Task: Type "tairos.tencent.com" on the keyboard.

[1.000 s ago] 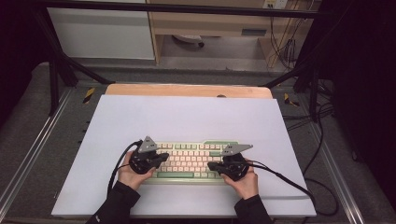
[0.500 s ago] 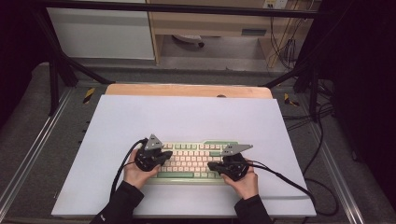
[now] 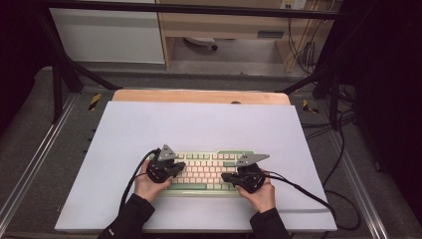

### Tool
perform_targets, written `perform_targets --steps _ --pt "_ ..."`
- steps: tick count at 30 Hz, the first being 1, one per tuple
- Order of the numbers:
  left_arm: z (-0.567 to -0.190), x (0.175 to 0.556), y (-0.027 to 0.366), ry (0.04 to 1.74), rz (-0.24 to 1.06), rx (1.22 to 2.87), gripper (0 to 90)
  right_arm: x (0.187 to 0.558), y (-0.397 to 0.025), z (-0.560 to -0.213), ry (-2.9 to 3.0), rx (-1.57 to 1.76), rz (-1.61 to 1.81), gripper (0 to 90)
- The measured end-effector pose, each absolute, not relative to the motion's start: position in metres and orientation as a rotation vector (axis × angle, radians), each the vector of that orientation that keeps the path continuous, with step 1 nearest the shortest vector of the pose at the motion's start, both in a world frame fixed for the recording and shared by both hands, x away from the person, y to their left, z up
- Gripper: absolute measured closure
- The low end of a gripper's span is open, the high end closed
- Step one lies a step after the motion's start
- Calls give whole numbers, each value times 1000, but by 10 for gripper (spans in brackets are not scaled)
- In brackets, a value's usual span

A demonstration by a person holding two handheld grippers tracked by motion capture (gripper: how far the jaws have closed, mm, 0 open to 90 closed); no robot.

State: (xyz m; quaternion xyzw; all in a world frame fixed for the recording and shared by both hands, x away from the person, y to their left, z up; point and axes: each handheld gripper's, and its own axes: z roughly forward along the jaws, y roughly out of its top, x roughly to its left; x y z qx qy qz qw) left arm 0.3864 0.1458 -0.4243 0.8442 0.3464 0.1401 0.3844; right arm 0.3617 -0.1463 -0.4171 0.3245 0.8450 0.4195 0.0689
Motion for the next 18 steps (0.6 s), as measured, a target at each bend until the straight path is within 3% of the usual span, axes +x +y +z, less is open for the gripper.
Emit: perform_targets --steps 18 --pt "-422 382 148 858 352 2149 896 361 -147 -416 2540 976 1262 900"
